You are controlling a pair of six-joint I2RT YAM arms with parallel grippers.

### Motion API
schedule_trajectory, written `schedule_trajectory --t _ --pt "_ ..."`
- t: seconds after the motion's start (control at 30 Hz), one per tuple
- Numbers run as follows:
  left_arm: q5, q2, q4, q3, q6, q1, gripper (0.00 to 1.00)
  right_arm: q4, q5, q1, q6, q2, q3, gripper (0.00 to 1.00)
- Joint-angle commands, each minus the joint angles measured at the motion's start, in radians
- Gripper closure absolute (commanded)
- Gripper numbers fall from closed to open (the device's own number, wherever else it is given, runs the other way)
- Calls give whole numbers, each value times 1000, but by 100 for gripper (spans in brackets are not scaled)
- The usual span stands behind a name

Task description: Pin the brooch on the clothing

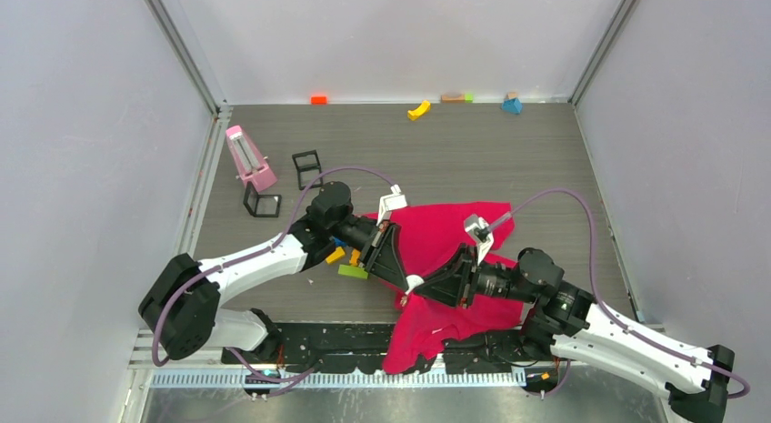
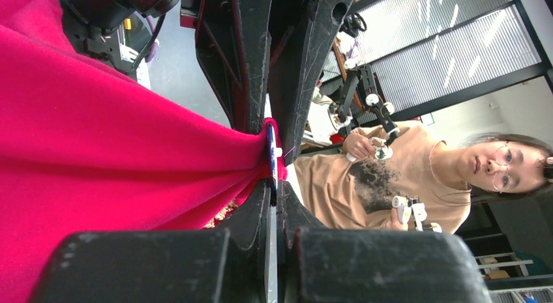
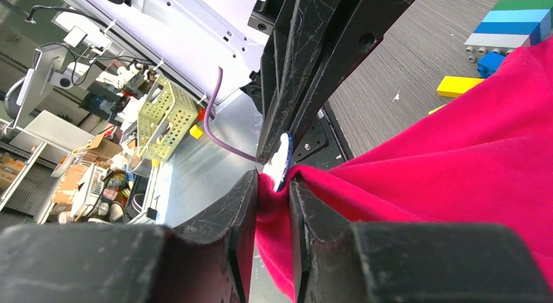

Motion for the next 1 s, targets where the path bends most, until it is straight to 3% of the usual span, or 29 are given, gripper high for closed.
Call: schedule_trajectory --t 0.0,0.97 --pt "23 -5 65 1 -12 -6 100 69 10 5 6 23 8 74" --pt "34 14 66 8 -11 -48 100 85 -32 6 41 169 25 88"
